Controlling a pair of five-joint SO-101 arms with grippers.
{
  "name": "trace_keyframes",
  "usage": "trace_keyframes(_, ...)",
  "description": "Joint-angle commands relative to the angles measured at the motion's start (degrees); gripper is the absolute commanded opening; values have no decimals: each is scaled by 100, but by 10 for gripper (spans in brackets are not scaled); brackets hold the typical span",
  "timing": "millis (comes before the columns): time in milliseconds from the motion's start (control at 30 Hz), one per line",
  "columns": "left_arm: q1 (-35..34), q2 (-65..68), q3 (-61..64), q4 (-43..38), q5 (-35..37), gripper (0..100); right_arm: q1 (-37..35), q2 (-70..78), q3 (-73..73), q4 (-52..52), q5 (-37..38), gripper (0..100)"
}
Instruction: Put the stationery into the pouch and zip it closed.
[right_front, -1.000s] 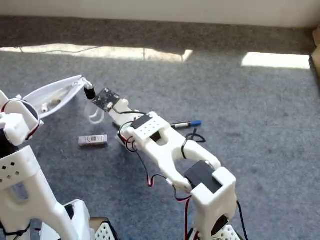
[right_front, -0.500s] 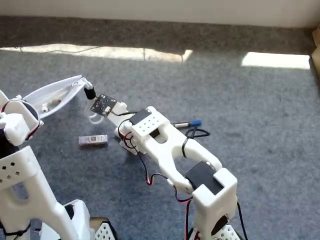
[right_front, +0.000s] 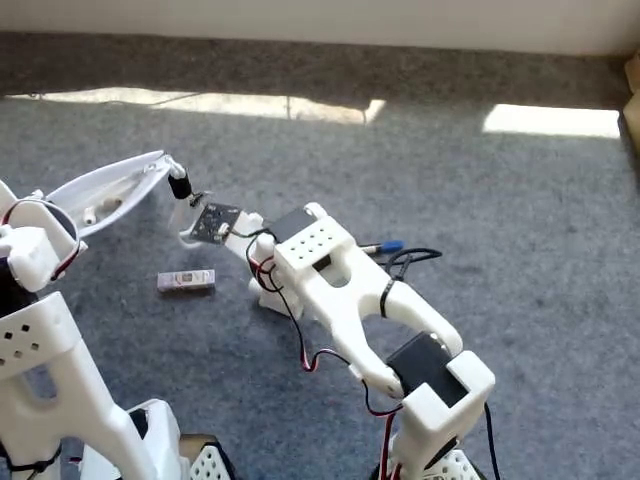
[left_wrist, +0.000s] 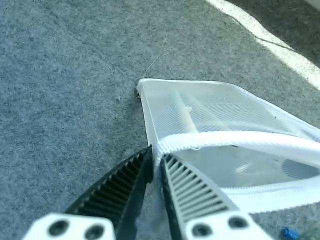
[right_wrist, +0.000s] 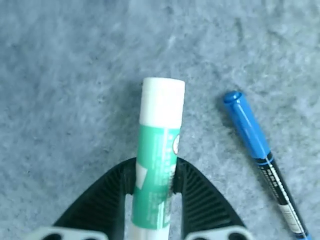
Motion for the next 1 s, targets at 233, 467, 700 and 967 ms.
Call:
trace_keyframes(233, -75, 31, -22, -105, 44, 7, -57, -418, -251, 48, 88, 131)
trace_keyframes(467, -75, 31, -22, -105, 44, 7, -295, -409, -251, -127, -316, 134)
trace_keyframes(700, -75, 31, 22, -114, 44, 7, -312, -409, 523, -1376, -316, 134)
trace_keyframes(967, -75, 31, 40, -123, 44, 7, -479, -400, 796, -1727, -308, 131)
